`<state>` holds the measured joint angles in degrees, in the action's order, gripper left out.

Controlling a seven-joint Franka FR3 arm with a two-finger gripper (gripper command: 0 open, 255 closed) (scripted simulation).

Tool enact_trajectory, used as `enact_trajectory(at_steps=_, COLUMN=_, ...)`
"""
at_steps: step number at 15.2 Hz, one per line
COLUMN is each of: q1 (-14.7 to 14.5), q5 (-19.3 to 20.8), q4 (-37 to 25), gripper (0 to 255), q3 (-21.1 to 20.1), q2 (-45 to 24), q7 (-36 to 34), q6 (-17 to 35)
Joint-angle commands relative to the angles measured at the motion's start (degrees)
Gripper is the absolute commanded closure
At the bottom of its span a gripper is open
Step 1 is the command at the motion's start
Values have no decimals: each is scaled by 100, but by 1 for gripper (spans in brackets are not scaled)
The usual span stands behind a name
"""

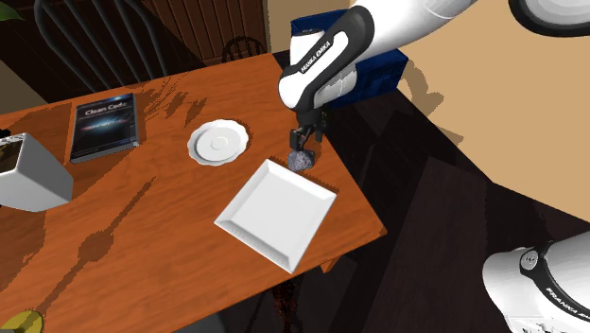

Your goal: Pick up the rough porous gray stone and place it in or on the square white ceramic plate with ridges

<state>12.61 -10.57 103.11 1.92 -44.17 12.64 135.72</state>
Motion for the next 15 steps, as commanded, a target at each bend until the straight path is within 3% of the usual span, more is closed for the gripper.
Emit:
enact_trajectory(at_steps=1, q1=-28, q5=-5, q4=64, gripper=0, q3=-36, q2=-61, q7=8, q6=8)
enact_trajectory(at_steps=3, q1=-30, q5=-8, q4=64, gripper=0, q3=-34, q2=-61, q7=10, q6=8)
enact_trajectory(at_steps=4, q1=-24, q5=-8, q4=65, gripper=255, q3=-34, q2=-59, q7=16, q6=6)
enact_trajectory(at_steps=15, q1=-37, q5=2, q4=120, gripper=255, q3=-23, q2=76, q7=-4, q6=-73)
